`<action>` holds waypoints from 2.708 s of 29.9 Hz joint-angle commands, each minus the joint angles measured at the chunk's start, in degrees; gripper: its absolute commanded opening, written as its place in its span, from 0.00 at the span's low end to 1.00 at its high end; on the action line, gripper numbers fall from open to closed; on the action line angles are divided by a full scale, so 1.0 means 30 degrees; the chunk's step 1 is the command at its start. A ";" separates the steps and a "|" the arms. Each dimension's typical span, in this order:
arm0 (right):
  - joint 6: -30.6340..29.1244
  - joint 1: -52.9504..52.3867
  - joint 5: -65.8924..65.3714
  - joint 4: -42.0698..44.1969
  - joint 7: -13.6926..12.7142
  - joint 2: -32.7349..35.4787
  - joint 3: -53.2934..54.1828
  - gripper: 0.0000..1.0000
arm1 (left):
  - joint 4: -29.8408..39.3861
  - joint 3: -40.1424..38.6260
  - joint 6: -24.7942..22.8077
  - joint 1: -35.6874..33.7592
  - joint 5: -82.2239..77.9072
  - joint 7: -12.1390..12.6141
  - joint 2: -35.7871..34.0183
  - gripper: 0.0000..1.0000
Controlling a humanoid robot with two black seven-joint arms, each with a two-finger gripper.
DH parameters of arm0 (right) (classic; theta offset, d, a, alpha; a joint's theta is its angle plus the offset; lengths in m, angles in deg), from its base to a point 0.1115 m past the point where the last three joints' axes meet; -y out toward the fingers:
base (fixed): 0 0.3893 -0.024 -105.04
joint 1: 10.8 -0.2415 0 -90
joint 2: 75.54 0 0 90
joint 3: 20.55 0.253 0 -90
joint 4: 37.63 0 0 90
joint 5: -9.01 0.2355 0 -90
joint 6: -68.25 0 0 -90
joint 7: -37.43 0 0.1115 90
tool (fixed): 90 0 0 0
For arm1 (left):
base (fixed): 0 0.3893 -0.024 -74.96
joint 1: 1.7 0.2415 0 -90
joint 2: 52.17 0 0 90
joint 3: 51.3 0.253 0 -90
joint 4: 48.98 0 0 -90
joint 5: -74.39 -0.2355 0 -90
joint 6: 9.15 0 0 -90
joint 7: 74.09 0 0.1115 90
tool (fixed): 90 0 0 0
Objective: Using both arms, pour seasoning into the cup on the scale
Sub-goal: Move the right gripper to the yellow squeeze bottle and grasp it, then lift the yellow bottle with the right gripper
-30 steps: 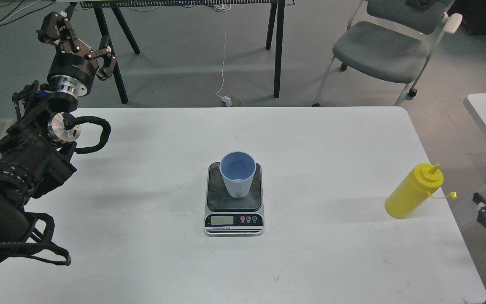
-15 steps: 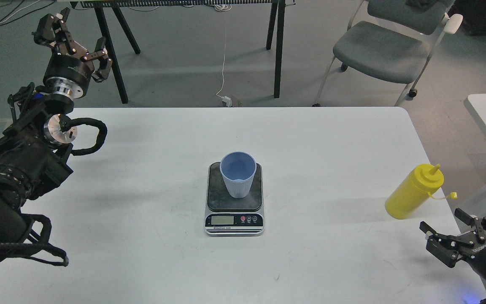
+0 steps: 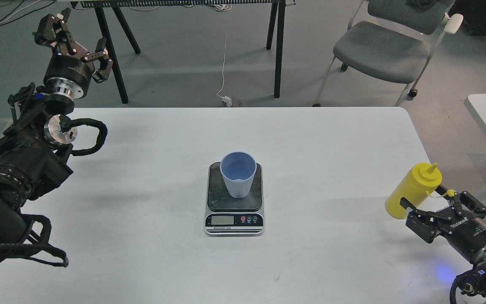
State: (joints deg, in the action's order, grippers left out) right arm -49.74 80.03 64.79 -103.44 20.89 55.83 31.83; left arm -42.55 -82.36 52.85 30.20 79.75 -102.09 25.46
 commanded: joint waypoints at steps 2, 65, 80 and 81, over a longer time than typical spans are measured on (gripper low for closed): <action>0.0000 -0.0599 -0.0633 0.0782 0.0006 -0.0635 0.0030 0.99 | -0.0003 0.0011 0.0000 0.0061 0.0002 0.0000 -0.0034 0.92; 0.0000 -1.6180 -3.0822 0.4419 0.1998 -0.4176 0.1993 0.42 | 0.0085 0.0011 0.0000 -0.0173 0.0031 0.0000 0.0053 0.92; 0.0000 -2.0286 -4.2989 -0.1851 0.2086 -0.7198 -0.3718 0.39 | 0.0115 -0.0047 0.0000 -0.0467 0.0060 0.0000 0.0083 0.92; 0.0000 -2.0491 -4.3664 -0.2057 0.2086 -0.7257 -0.3778 0.39 | 0.0115 -0.0076 0.0000 -0.0438 0.0060 0.0000 0.0083 0.92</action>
State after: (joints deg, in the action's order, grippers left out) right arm -49.79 20.34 -60.62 -107.43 26.96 34.52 22.31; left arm -42.20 -82.46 52.85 28.79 79.93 -102.09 25.70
